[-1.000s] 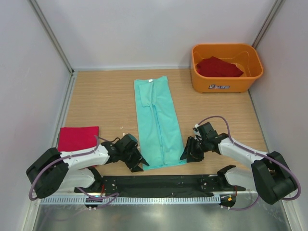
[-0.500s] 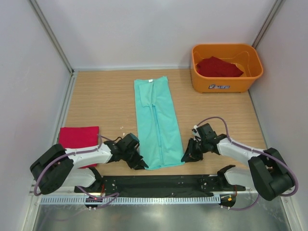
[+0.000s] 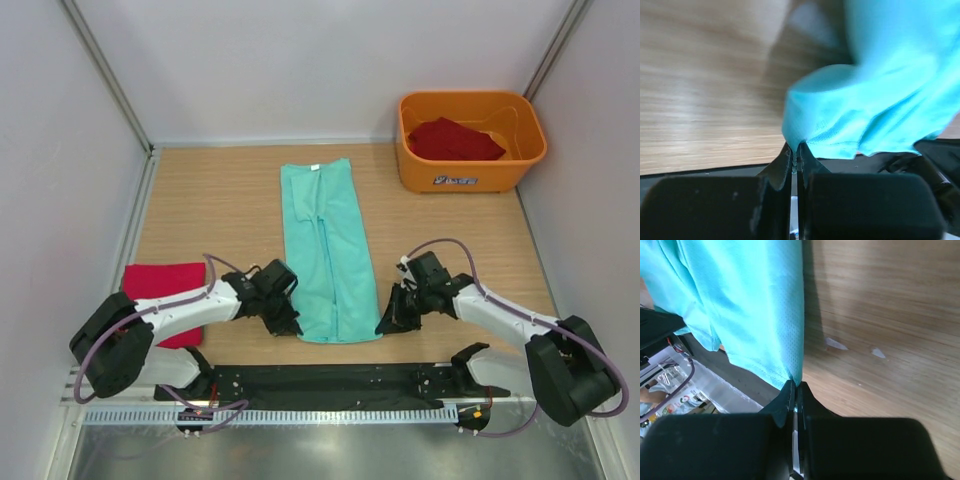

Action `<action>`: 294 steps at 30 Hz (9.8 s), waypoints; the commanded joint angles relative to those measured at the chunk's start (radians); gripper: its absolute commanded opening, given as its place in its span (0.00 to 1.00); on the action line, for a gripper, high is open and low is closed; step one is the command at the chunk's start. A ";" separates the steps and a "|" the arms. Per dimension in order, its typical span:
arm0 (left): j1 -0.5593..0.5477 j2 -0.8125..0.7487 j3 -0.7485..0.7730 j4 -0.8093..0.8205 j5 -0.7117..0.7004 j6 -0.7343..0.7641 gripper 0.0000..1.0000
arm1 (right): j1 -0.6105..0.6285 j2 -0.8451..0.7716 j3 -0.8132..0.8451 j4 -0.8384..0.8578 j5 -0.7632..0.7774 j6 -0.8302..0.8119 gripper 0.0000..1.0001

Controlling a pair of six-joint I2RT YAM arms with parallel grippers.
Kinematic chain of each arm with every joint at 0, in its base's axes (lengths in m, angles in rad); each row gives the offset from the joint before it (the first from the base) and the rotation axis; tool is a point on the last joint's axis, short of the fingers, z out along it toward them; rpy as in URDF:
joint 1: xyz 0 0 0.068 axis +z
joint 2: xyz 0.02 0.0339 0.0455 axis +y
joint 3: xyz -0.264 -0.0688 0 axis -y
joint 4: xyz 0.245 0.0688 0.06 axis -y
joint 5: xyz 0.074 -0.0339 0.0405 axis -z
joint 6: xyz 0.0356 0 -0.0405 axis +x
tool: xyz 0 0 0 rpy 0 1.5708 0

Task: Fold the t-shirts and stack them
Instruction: Fold the tshirt

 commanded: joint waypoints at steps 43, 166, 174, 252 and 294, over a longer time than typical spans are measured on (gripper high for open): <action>0.622 1.064 1.494 -0.296 0.211 0.600 0.18 | -0.237 1.341 1.810 -0.380 -0.071 -0.193 0.08; 0.681 1.056 1.212 0.164 0.513 0.812 0.34 | -0.259 1.273 1.486 -0.113 0.153 -0.183 0.10; 0.681 0.840 1.118 0.160 0.489 0.811 0.45 | -0.228 1.215 1.656 -0.289 0.255 -0.347 0.17; 0.593 0.668 0.412 0.322 0.196 0.179 0.17 | -0.334 0.676 0.290 0.677 0.020 0.395 0.52; 0.323 -0.297 -0.054 -0.099 0.009 0.209 0.00 | -0.026 -0.050 0.068 0.028 0.140 0.072 0.01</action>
